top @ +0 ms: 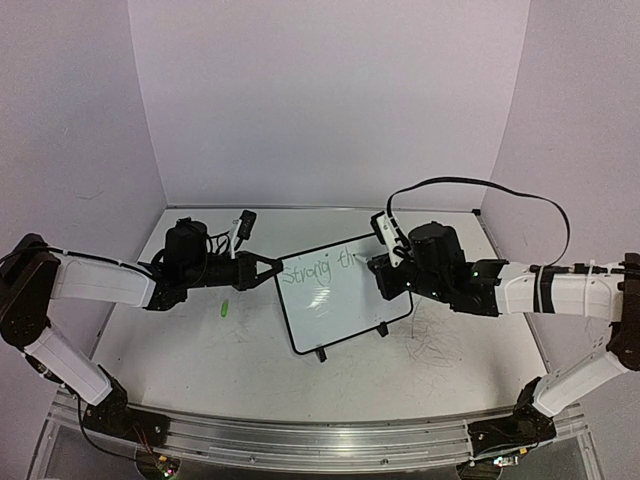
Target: Write a sentence on the whiteboard
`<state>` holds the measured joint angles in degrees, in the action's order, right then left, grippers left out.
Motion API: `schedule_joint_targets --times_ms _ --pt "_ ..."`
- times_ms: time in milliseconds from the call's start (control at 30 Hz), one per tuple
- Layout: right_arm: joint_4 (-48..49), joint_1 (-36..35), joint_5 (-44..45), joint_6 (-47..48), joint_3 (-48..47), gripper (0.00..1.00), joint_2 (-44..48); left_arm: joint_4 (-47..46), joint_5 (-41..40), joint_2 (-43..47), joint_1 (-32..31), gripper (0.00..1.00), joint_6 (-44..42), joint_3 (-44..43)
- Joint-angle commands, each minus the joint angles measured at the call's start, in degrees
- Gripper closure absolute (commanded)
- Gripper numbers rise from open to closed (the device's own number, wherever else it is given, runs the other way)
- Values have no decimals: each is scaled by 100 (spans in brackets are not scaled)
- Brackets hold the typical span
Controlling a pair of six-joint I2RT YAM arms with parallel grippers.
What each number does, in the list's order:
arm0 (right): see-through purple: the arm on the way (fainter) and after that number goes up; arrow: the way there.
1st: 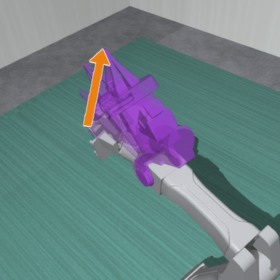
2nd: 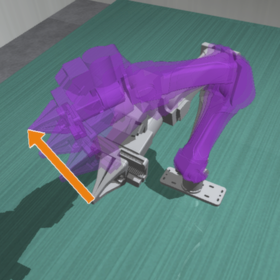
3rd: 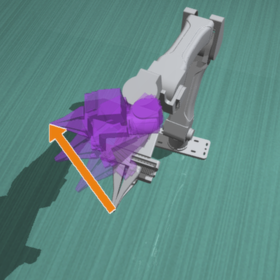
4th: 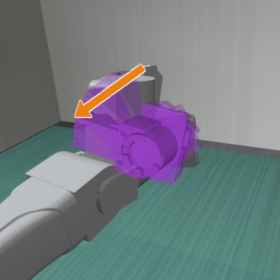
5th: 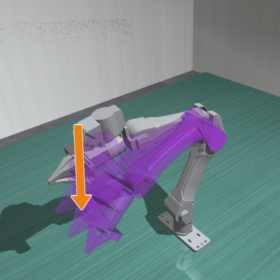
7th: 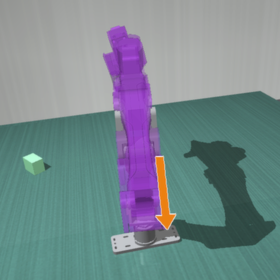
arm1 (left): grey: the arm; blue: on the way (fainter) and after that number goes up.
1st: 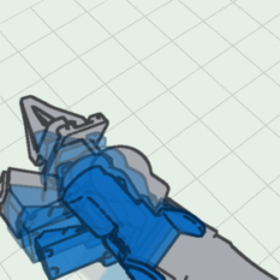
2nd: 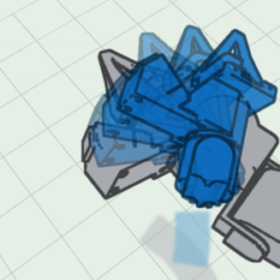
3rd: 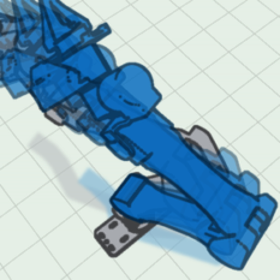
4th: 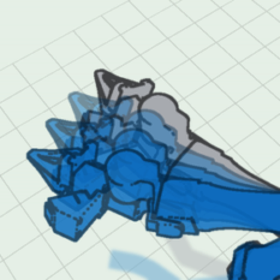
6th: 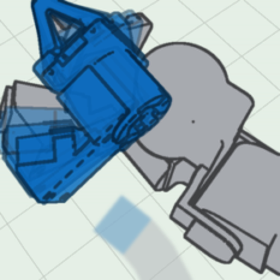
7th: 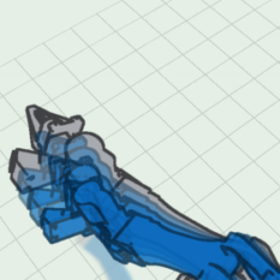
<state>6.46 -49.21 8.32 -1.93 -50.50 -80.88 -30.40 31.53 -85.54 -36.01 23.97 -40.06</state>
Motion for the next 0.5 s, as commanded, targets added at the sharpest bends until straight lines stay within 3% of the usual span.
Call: schedule_joint_targets --times_ms 0,467 --pt "237 -14 110 45 -16 100 68 545 -428 -141 5 100 -279 58" --pt "391 -12 206 9 -55 100 -44 551 -358 -248 5 100 -296 -10"
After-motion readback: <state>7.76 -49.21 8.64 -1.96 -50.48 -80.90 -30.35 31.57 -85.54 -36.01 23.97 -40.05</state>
